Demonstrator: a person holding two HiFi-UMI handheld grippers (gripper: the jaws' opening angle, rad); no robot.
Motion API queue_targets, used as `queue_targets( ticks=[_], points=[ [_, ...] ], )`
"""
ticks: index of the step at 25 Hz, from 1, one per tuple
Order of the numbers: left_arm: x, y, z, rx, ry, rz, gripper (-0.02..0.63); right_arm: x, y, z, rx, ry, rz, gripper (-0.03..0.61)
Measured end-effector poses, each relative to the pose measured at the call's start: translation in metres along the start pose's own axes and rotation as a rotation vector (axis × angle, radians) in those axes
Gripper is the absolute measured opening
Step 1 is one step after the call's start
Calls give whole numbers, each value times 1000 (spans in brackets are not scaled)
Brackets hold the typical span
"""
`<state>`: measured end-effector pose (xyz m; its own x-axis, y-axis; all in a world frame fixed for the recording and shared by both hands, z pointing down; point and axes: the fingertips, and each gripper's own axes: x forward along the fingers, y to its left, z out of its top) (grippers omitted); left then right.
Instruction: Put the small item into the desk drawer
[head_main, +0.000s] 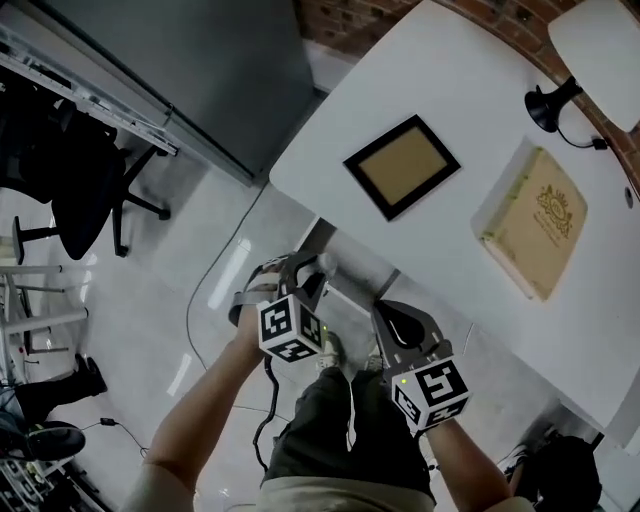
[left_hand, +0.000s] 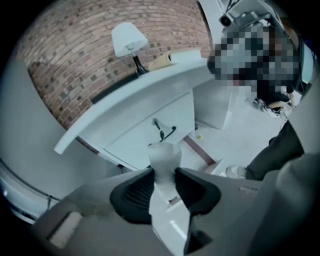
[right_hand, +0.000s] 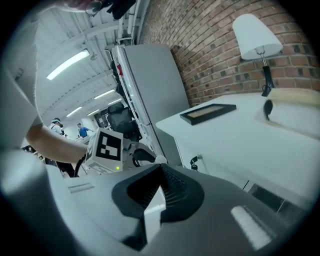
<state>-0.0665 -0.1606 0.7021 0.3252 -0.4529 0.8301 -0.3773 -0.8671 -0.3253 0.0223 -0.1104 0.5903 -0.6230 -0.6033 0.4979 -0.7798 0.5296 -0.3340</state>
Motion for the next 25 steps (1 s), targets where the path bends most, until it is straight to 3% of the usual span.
queue_targets(
  ticks=[8,15,21,25],
  points=[
    [118,-41,-42,144,91,-92,141,45,-43,-71,11,39,-11,3],
    [187,-75,-67,271,201,-205,144,64,-68,-122,21,60,-18,3],
    [213,-97,-81,254,270,-319,150,66,-80,-146,37,65,-24,3],
    [214,-102,-80,228,263,-340,160,62,-84,-153,42,66,-31,3]
  ],
)
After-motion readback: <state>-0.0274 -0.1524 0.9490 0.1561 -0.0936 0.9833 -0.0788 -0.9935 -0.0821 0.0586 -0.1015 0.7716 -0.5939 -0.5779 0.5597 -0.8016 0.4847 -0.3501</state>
